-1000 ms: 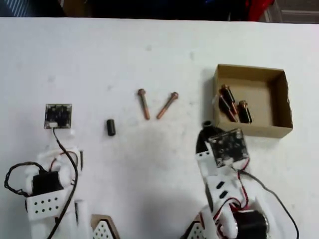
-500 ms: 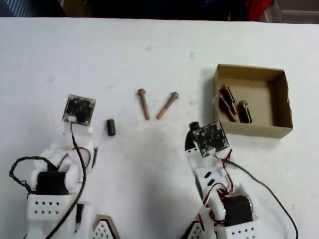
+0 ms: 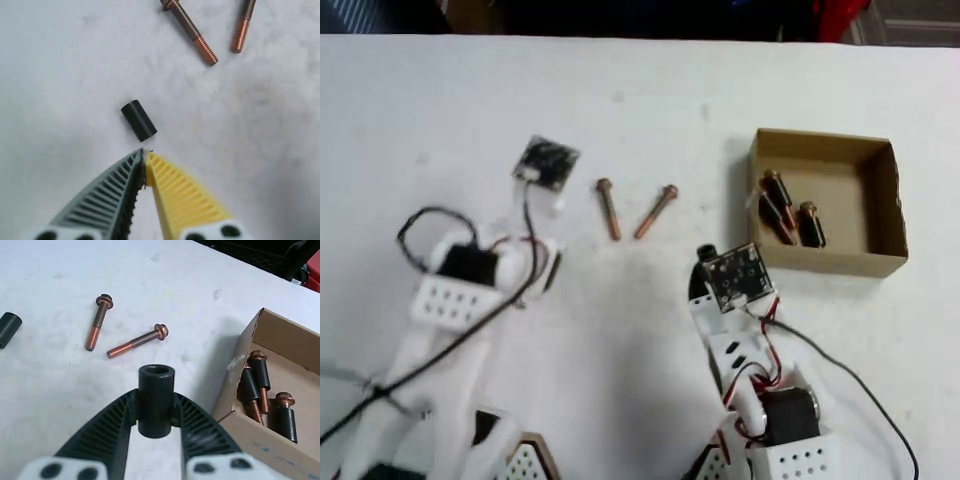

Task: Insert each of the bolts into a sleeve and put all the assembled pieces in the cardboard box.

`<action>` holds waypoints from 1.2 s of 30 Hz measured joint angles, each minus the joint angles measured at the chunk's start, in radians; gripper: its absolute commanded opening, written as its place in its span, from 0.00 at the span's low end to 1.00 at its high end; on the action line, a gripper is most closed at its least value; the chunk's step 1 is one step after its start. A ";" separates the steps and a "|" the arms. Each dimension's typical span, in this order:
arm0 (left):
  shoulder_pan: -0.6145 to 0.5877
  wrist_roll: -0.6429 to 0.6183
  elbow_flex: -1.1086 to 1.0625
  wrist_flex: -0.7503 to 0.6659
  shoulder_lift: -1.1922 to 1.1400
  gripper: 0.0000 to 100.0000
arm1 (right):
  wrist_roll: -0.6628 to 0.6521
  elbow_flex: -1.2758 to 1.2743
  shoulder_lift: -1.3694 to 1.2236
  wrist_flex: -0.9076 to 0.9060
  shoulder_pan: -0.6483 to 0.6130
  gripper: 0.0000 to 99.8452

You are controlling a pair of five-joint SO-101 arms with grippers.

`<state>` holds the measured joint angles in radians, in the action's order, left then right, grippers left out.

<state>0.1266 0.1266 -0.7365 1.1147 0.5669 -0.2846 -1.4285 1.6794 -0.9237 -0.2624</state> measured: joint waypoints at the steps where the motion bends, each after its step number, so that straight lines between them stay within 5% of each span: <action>1: 0.005 0.000 0.029 0.000 -0.041 0.02 | 0.000 0.000 0.000 0.000 0.000 0.02; 8: 0.009 -0.012 0.244 0.000 -0.358 0.02 | 0.000 0.000 0.000 0.000 0.000 0.02; 22: 0.130 -0.236 0.674 -0.002 -0.830 0.03 | 0.000 -0.012 0.000 0.002 0.000 0.02; 29: 0.143 -0.390 0.890 0.041 -1.023 0.15 | 0.000 -0.012 0.000 0.002 0.000 0.02; 36: 0.143 -0.506 1.083 0.104 -1.194 0.16 | 0.000 -0.012 0.000 0.002 0.000 0.02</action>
<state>0.2693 -0.3798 0.3468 1.2190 -0.6268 -0.2846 -1.4408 1.6794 -0.9221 -0.2624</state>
